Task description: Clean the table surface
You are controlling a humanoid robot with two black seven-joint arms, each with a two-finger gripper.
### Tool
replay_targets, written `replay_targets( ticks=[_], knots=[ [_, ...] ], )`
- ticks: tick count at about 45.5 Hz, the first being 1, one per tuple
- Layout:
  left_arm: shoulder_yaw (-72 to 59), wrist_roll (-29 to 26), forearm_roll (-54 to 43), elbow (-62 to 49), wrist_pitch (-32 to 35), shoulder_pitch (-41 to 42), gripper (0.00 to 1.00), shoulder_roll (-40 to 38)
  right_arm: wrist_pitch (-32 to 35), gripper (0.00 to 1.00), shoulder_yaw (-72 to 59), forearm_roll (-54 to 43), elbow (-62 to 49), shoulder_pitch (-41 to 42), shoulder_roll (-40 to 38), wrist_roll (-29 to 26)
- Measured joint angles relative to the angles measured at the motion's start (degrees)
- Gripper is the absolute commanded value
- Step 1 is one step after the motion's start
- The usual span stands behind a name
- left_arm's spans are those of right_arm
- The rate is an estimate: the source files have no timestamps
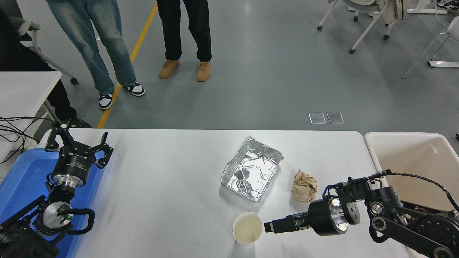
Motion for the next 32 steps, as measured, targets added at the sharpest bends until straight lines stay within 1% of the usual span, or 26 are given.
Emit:
replay_targets(
  ticks=[16,26,32],
  knots=[
    [0.0,0.0,0.0,0.0,0.0,0.0,0.99,0.0,0.22,0.99,0.74,0.35,-0.81,-2.05,1.91,-0.89],
    [0.0,0.0,0.0,0.0,0.0,0.0,0.99,0.0,0.36,0.99,-1.05,0.66,-0.96,-1.48,3.17,-1.53],
    [0.0,0.0,0.0,0.0,0.0,0.0,0.99,0.0,0.33,0.99,-1.73,0.76,-1.05,-0.77,4.25,-3.0]
  ],
)
